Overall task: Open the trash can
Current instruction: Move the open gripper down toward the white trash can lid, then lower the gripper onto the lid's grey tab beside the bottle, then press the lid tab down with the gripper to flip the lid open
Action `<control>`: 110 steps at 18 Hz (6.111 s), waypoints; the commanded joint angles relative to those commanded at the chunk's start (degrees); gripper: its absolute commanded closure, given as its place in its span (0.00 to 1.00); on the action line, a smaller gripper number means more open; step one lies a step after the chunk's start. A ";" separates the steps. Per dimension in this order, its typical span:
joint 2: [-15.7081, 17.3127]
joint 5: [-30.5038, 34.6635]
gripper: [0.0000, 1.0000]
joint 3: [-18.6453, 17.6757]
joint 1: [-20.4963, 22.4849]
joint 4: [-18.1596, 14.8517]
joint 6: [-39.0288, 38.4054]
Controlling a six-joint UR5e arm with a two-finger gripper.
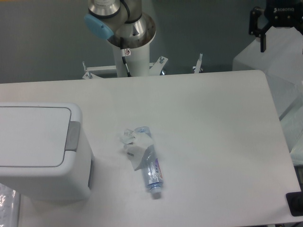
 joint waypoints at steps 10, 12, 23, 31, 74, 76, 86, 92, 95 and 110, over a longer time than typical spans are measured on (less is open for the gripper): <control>0.00 -0.70 0.00 -0.09 -3.42 -0.62 -2.71; -0.26 -3.41 0.00 0.26 -5.26 -0.53 -7.53; -0.44 -10.02 0.00 -0.09 -16.24 -0.09 -44.08; -0.62 -9.75 0.00 -2.46 -25.13 0.61 -59.83; -5.45 -9.58 0.00 -12.13 -37.71 19.78 -77.78; -5.54 -9.58 0.00 -12.13 -37.88 19.86 -77.78; -6.06 -9.49 0.00 -12.13 -38.32 19.78 -77.78; -6.33 -9.49 0.00 -12.04 -38.23 19.78 -77.70; -6.33 -9.49 0.00 -12.13 -38.32 19.86 -77.70; -5.98 -8.79 0.00 -0.89 -29.89 20.21 -73.84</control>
